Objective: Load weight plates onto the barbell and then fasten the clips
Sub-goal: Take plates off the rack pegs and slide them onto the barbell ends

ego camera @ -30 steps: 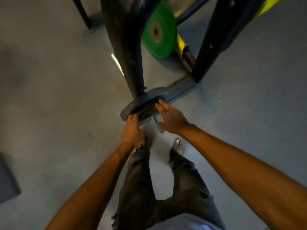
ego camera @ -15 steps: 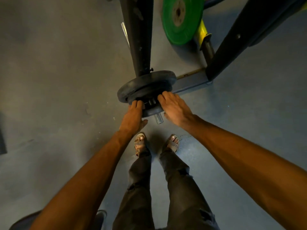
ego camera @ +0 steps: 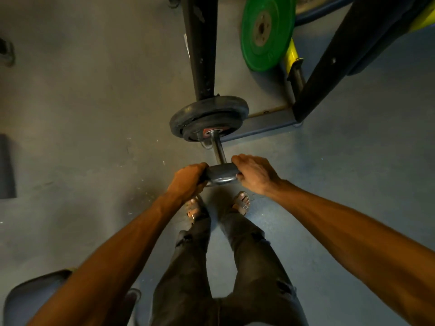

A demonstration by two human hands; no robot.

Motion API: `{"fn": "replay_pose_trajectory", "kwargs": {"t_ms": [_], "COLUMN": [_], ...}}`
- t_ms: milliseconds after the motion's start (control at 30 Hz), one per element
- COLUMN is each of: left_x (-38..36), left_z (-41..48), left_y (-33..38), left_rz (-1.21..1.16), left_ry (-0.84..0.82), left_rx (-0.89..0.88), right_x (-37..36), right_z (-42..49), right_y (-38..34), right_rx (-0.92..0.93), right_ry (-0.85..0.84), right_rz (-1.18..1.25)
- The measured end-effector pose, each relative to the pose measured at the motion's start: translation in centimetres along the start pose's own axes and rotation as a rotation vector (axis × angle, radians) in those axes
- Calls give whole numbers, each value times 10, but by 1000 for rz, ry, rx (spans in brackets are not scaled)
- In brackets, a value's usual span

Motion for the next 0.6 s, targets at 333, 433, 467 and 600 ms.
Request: {"fn": "replay_pose_trajectory", "kwargs": {"t_ms": [333, 433, 467, 600], "left_x": [51, 68, 73, 87], "left_z": [-148, -180, -189, -227], "left_y": [132, 187, 206, 289], "left_rz": [54, 58, 60, 91], "left_ry": [185, 264, 285, 382], "left_rx": [-344, -480, -521, -672], "right_x": [79, 101, 108, 137], "right_z": [-215, -286, -307, -392], "right_y": [-32, -36, -35, -24], "right_rx": [-45, -68, -94, -162], "right_ry": [299, 373, 403, 539], "right_rz": [312, 337, 339, 346]}}
Point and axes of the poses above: each hand's wrist, its own z-axis towards the middle knuckle, its own x-axis out of the back of the hand, y = z × x, the point moved 8 cm from there along z, towards the middle knuckle, and after that the axes turned 15 degrees about -y, right-handed, at the moved point
